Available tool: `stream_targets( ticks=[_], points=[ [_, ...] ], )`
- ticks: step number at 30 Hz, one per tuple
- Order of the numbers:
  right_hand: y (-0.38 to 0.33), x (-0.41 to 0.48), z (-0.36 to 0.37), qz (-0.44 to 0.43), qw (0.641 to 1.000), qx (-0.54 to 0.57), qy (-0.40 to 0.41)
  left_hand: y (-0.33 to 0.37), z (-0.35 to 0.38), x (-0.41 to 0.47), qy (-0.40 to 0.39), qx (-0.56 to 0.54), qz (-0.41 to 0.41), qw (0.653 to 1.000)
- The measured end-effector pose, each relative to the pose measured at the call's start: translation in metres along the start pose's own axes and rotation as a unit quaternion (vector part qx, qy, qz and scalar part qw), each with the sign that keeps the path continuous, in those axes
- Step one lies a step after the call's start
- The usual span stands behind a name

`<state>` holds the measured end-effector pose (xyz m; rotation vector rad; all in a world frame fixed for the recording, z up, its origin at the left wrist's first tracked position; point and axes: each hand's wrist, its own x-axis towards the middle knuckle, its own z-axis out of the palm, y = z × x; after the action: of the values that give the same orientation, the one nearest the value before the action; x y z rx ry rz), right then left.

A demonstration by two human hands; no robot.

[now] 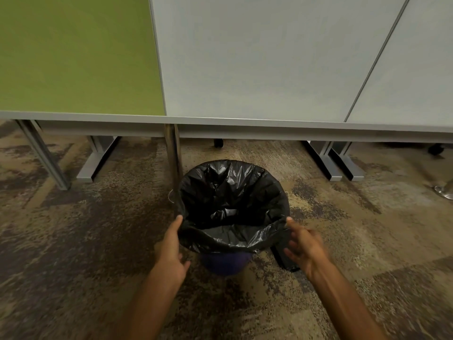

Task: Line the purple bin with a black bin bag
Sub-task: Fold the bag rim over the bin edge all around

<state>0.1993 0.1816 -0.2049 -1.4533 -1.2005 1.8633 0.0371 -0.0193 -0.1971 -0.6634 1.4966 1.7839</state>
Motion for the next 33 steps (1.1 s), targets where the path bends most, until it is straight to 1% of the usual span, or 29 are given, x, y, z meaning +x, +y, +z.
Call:
stream_targets(
  ticks=[2,4,6,9,14,18,24,27,30,31,33],
  points=[
    [0.002,-0.009,0.007,0.038,0.998,-0.009,-0.038,-0.005,0.005,-0.007,-0.039,-0.014,-0.038,0.998],
    [-0.001,-0.017,0.014,0.081,0.992,0.009,-0.092,-0.002,0.012,-0.011,-0.086,-0.043,-0.067,0.993],
    [-0.003,-0.015,0.021,0.125,0.985,0.031,-0.116,0.003,0.017,-0.013,-0.097,-0.072,-0.066,0.99],
    [-0.004,-0.011,0.026,0.166,0.974,0.088,-0.124,0.007,0.017,-0.012,-0.096,-0.072,-0.065,0.991],
    [-0.001,-0.008,0.022,0.174,0.958,0.174,-0.145,0.013,0.006,-0.008,-0.153,-0.124,-0.107,0.975],
    [0.0,-0.009,0.022,0.173,0.943,0.223,-0.175,0.013,0.0,0.003,-0.178,-0.127,-0.132,0.967],
    [-0.002,-0.004,0.022,0.173,0.937,0.23,-0.198,0.011,-0.005,0.006,-0.217,-0.145,-0.097,0.961],
    [0.0,0.003,0.018,0.168,0.938,0.229,-0.199,0.014,-0.009,0.012,-0.231,-0.099,-0.074,0.965],
    [-0.005,-0.001,0.008,0.14,0.958,0.143,-0.203,0.023,-0.01,0.019,-0.211,-0.006,-0.05,0.976],
    [-0.007,-0.001,0.005,0.129,0.967,0.108,-0.189,0.029,-0.01,0.022,-0.191,0.027,-0.036,0.981],
    [-0.016,0.007,-0.002,0.094,0.988,0.043,-0.117,0.039,-0.007,0.025,-0.131,0.088,0.0,0.987]
  ],
)
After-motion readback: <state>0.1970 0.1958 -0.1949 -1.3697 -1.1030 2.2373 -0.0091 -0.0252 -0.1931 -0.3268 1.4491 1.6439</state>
